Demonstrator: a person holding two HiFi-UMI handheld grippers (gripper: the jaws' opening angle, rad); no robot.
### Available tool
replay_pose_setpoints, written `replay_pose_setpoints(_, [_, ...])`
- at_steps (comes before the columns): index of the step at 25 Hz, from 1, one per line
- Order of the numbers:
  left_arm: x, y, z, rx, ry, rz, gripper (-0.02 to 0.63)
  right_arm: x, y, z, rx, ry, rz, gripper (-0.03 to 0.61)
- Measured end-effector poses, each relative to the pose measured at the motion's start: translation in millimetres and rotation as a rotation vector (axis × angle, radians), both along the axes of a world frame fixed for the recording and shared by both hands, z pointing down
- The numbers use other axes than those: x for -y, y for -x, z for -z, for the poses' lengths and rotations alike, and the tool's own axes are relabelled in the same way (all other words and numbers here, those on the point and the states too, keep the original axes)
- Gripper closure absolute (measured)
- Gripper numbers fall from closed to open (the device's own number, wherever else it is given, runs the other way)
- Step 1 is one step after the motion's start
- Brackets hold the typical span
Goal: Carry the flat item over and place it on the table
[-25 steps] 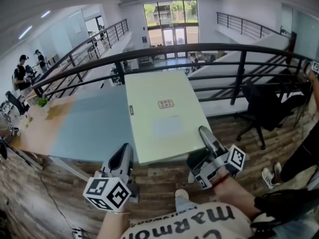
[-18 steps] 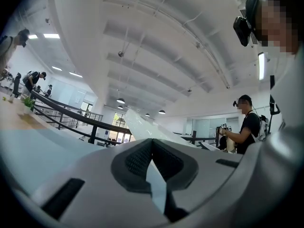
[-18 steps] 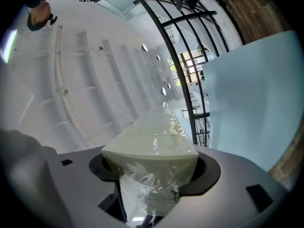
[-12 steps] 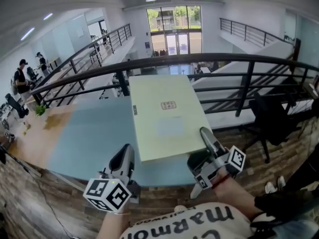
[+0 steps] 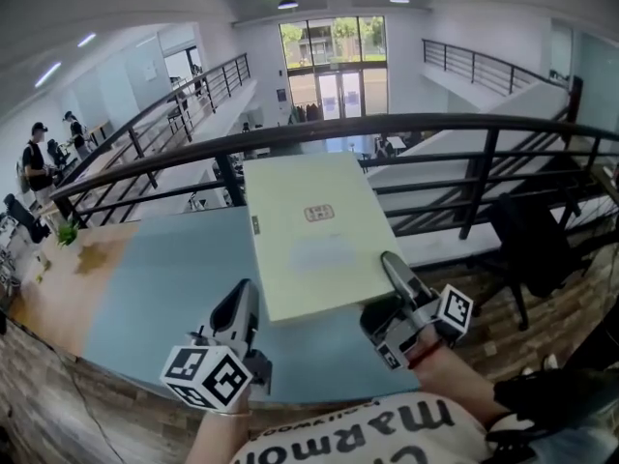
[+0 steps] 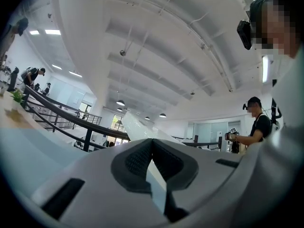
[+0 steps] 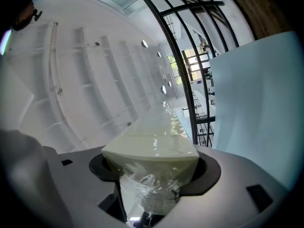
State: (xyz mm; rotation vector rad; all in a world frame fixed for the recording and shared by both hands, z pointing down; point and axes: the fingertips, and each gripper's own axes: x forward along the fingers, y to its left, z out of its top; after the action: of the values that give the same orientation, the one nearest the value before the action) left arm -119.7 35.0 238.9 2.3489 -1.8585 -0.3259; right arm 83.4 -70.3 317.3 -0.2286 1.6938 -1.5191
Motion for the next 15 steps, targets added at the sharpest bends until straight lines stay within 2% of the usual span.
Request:
replay_pose_setpoints(4, [29, 11, -8, -0.030, 0.007, 0.000, 0.611, 23, 8, -10, -0.006, 0.022, -0.001, 0.259])
replay_pose_setpoints(9, [57, 1, -14, -0.023, 0.004, -0.027, 0.611, 48, 6, -19, -0.028, 0.038, 0.001, 0.259])
replay_pose_setpoints(15, [74, 0, -29, -0.037, 0.037, -0.030, 0.611, 62, 6, -31, -0.021, 0.060, 0.008, 0.259])
